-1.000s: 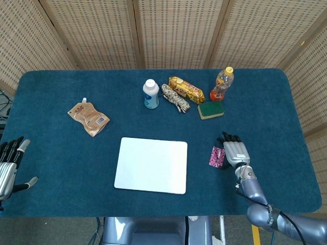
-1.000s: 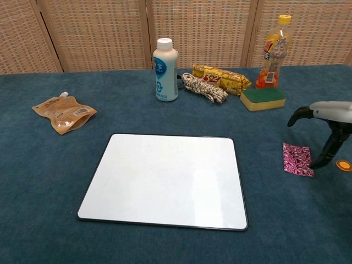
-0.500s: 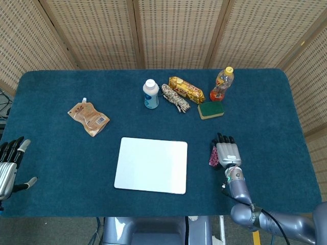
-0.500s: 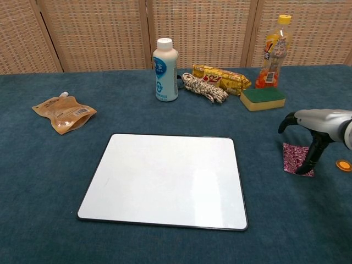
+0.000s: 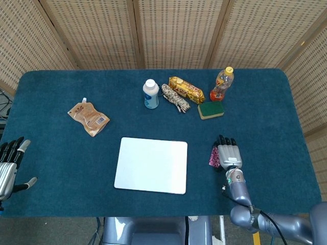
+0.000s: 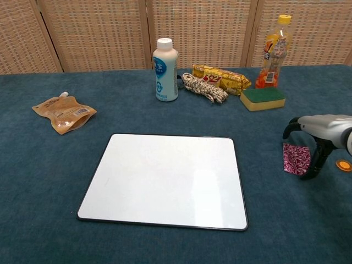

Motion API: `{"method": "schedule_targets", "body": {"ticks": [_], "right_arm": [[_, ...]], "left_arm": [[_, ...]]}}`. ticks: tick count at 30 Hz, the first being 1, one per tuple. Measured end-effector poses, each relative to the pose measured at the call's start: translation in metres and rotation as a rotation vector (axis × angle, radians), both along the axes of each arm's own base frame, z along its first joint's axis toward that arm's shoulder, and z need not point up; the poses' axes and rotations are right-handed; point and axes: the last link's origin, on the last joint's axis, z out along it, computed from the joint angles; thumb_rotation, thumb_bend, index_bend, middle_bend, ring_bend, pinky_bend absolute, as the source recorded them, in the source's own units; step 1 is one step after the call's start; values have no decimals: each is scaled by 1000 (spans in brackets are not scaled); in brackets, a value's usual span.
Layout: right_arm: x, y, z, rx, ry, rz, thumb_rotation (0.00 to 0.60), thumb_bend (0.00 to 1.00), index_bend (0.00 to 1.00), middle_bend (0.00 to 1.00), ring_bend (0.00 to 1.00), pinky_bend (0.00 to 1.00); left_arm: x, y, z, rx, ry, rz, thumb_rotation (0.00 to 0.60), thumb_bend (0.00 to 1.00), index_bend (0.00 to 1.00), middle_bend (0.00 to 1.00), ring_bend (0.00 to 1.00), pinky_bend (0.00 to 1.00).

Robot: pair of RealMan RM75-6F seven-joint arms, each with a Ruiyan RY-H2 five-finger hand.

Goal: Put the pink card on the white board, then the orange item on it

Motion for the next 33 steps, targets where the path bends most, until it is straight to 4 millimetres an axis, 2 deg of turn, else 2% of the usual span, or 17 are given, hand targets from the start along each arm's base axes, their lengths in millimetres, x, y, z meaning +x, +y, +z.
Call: {"method": "schedule_targets", "body": {"ticks": [5, 10, 16, 20, 33], "right_arm": [[-4, 0, -3, 4, 7, -8, 600, 131, 204, 0, 0, 0], [-8, -1, -4, 3, 13, -17, 600, 138, 281, 0, 0, 0], [-9, -2, -3, -5, 21, -12, 600, 235, 464, 0, 0, 0], [-10, -2, -3, -13, 21, -1, 600, 306, 550, 0, 0, 0], [-5, 2, -1, -26, 5, 41, 600, 311, 563, 0, 0, 0]], "left_arm": [[0, 1, -1, -3, 1, 1, 600, 11, 0, 0, 0, 0], [0, 1, -1, -5, 0, 3, 600, 11, 0, 0, 0, 0], [0, 1, -2, -7, 1, 2, 600, 11, 0, 0, 0, 0], [0, 1, -2, -7, 1, 2, 600, 12, 0, 0, 0, 0], [0, 1, -3, -9, 1, 5, 600, 14, 0, 0, 0, 0]]}}
